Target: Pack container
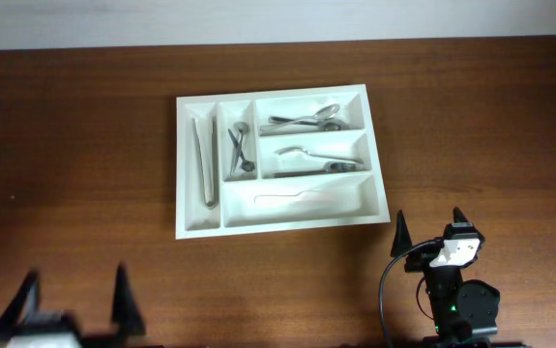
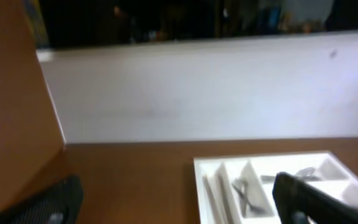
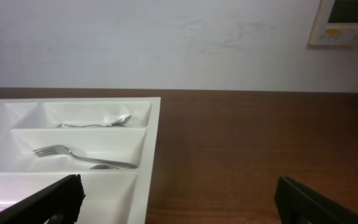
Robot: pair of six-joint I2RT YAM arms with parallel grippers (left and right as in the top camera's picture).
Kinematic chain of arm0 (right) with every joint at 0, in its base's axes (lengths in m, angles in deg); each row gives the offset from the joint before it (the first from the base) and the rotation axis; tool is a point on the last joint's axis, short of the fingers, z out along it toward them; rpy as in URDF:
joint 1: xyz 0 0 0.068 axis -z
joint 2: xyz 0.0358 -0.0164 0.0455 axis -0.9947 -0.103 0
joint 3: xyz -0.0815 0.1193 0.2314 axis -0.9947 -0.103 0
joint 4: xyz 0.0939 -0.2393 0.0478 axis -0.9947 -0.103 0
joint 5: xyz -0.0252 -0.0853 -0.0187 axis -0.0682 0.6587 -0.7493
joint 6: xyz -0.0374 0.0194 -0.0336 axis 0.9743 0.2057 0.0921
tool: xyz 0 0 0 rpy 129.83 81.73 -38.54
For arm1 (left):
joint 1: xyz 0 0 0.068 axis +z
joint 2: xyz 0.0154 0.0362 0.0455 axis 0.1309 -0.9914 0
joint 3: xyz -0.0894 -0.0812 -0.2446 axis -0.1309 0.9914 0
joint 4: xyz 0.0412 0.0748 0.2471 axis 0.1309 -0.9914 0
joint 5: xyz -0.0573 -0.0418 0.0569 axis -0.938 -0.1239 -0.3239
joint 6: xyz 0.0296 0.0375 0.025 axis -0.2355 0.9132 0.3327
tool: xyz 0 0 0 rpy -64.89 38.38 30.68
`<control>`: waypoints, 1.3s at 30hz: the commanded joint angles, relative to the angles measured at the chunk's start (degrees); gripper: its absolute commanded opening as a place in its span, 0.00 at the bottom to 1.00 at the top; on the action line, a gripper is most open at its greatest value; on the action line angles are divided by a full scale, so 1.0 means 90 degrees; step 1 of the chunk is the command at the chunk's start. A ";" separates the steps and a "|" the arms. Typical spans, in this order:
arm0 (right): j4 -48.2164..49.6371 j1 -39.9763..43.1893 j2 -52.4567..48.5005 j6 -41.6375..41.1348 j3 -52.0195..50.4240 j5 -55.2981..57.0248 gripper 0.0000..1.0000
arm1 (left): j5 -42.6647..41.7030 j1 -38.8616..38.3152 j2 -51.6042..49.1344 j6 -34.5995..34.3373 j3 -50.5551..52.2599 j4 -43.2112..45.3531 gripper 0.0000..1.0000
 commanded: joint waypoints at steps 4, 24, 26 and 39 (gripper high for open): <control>-0.0049 0.0034 0.0061 -0.0078 -0.0034 0.0100 0.99 | 0.0017 0.0070 0.0627 0.0117 0.2613 0.1758 0.99; -0.0049 0.0034 0.0061 -0.0078 -0.0034 0.0100 0.99 | 0.0046 0.0070 0.0634 0.0117 0.5729 0.4471 0.99; -0.0049 0.0034 0.0061 -0.0078 -0.0034 0.0100 0.99 | 0.0044 0.0070 0.0639 0.0117 0.5831 0.4490 0.99; -0.0049 0.0034 0.0061 -0.0078 -0.0034 0.0100 0.99 | 0.0073 0.0070 0.0673 0.0483 0.6273 0.4660 0.99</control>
